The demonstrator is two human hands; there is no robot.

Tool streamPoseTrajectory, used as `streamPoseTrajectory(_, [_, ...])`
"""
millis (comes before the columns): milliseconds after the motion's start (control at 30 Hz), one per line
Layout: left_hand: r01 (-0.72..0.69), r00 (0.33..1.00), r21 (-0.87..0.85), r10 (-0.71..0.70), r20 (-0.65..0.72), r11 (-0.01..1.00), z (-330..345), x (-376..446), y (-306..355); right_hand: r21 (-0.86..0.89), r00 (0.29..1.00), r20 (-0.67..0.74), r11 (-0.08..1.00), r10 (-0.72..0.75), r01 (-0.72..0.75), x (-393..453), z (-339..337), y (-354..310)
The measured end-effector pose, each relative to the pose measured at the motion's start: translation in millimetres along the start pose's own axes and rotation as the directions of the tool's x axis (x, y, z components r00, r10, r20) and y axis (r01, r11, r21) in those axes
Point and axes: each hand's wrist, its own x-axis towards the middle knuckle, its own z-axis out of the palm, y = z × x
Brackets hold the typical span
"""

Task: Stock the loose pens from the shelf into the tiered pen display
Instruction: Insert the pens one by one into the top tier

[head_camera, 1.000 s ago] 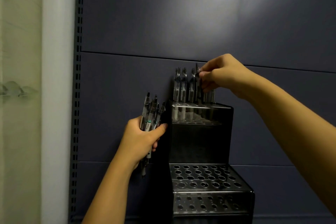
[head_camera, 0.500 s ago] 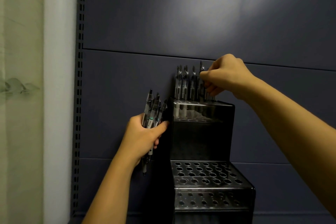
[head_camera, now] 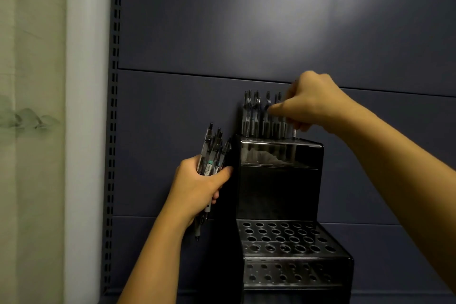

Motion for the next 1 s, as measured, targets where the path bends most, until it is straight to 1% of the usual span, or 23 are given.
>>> streamPoseTrajectory(67, [-0.001,1.0,0.006,0.001,0.002,1.0,-0.9,0.1,0.3,0.02,0.994,-0.03,0.995,-0.102,0.102,-2.1,1.4,-8.7])
streamPoseTrajectory(100, [-0.002,1.0,0.009,0.002,0.003,1.0,-1.3,0.1,0.7,0.058,0.989,-0.016,0.988,-0.145,0.146,-4.3,3.2,-13.9])
streamPoseTrajectory(167, [-0.003,1.0,0.018,0.003,0.004,1.0,-2.1,-0.5,1.7,0.179,0.969,0.072,0.959,-0.235,0.22,-10.4,9.1,-23.1])
streamPoseTrajectory(233, [-0.002,1.0,0.024,0.002,0.011,1.0,-2.3,-1.1,3.1,0.29,0.931,0.179,0.921,-0.318,0.259,-14.6,17.7,-29.9])
streamPoseTrajectory(267, [-0.001,1.0,0.027,0.001,0.016,1.0,-2.1,-1.4,3.7,0.317,0.913,0.215,0.909,-0.348,0.271,-15.0,22.8,-32.0])
streamPoseTrajectory(333, [0.004,1.0,0.032,-0.005,0.018,0.999,-1.6,-1.5,4.1,0.326,0.89,0.245,0.897,-0.385,0.299,-13.5,31.0,-34.4])
streamPoseTrajectory(400, [0.01,1.0,0.035,-0.011,0.014,0.999,-1.8,-0.8,3.9,0.345,0.876,0.264,0.888,-0.404,0.305,-11.1,34.2,-34.7])
streamPoseTrajectory(500, [0.002,1.0,0.075,-0.003,0.012,0.997,-2.8,0.8,2.2,0.44,0.855,0.305,0.858,-0.421,0.265,-10.5,34.7,-35.6])
streamPoseTrajectory(633, [-0.009,1.0,0.11,0.007,0.017,0.994,-1.2,1.0,2.3,0.405,0.839,0.305,0.859,-0.451,0.314,-9.9,40.9,-39.3])
streamPoseTrajectory(800, [-0.035,0.999,0.124,0.035,0.001,0.992,-2.6,0.9,4.8,0.521,0.848,0.263,0.808,-0.459,0.276,-10.8,41.6,-41.7])
streamPoseTrajectory(1000, [-0.061,0.998,0.111,0.062,-0.003,0.992,-3.3,0.8,6.5,0.592,0.892,0.207,0.777,-0.403,0.214,-9.7,44.4,-38.6])
